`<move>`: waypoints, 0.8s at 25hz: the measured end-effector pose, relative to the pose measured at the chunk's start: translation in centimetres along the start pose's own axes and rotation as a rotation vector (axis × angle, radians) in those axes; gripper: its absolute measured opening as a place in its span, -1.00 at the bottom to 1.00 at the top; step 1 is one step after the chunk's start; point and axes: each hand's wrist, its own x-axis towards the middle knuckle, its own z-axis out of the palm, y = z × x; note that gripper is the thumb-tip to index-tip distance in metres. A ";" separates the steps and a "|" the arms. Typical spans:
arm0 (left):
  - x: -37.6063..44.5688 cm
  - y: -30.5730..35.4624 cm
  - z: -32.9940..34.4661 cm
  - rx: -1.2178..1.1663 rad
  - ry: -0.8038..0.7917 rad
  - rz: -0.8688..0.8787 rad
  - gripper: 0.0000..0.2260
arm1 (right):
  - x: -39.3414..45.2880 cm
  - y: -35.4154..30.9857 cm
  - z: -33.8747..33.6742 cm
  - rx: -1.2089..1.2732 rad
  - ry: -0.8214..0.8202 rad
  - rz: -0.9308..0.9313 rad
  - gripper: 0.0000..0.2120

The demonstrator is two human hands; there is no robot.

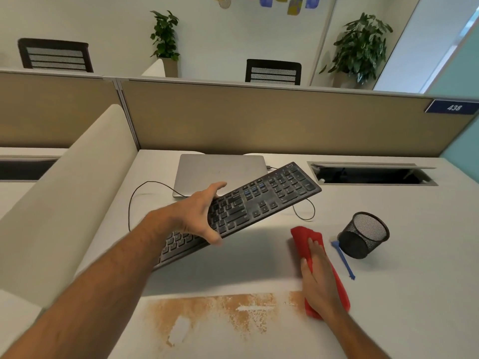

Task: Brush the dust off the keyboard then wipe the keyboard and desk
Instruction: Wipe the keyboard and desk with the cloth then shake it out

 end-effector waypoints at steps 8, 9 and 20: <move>-0.5 -0.1 -0.8 0.005 -0.003 -0.016 0.19 | 6.4 -1.3 -0.2 -0.053 -0.350 -0.290 -0.56; -0.6 -0.2 -0.9 0.007 0.001 -0.020 0.19 | 7.1 -1.5 0.1 -0.079 -0.396 -0.380 -0.57; -1.1 -1.3 -0.9 0.038 -0.002 -0.025 0.20 | 1.8 1.5 -2.5 -0.140 -0.515 -0.661 -0.58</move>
